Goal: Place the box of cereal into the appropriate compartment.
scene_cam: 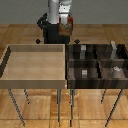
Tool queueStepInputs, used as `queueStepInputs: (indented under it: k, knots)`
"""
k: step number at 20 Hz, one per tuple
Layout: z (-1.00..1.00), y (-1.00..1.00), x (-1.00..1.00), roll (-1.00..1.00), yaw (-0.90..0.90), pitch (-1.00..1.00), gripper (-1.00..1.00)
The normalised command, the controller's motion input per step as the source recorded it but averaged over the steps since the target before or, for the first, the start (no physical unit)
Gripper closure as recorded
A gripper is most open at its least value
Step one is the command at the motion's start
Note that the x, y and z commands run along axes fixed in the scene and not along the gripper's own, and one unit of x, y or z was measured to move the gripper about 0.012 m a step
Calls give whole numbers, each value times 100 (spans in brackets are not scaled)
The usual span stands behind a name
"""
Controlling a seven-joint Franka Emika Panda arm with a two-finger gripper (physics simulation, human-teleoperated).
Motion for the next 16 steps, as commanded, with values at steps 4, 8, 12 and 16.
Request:
queueStepInputs:
  k: [4, 8, 12, 16]
  knots:
    - [0, 100, 0, 0, 0, 0, 100]
    - [0, 100, 0, 0, 0, 0, 100]
    - [0, 100, 0, 0, 0, 0, 100]
    - [0, 100, 0, 0, 0, 0, 100]
